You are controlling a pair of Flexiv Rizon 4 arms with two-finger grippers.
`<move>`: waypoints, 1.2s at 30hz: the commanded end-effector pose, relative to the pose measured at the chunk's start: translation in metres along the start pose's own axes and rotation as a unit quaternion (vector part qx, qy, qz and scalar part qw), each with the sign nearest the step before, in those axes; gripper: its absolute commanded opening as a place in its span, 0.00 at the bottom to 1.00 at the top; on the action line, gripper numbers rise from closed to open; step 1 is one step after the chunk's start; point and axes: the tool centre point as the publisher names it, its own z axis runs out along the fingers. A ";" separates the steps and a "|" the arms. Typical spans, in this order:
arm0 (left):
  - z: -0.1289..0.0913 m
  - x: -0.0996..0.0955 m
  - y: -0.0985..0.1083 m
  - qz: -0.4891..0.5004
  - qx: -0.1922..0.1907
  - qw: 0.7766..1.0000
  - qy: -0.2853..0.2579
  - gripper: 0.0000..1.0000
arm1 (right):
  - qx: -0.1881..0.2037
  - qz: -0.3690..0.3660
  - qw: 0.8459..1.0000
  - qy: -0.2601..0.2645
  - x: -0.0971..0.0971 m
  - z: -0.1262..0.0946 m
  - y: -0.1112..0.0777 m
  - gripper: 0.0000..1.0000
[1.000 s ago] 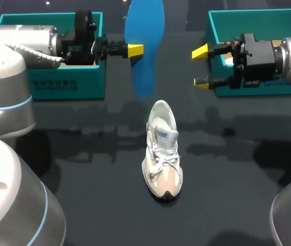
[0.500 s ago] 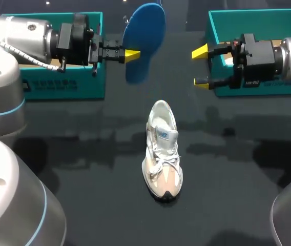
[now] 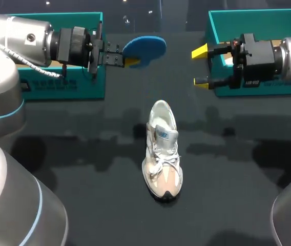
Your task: Take the shoe out of the shoebox, open the shoe tongue, remove and reinsert the insole, then place the shoe into the shoebox
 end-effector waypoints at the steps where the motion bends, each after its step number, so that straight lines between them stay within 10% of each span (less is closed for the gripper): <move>1: -0.002 0.001 0.003 0.001 0.003 1.000 0.001 0.00 | -0.001 0.000 1.000 -0.001 0.000 0.001 -0.001 1.00; 30: 0.022 0.001 0.020 0.241 -0.045 0.970 0.010 0.00 | -0.001 0.000 1.000 -0.001 0.000 0.001 -0.001 1.00; 36: 0.039 -0.001 0.034 0.351 -0.054 0.935 -0.017 0.00 | 0.007 0.000 1.000 0.005 0.004 0.006 -0.001 1.00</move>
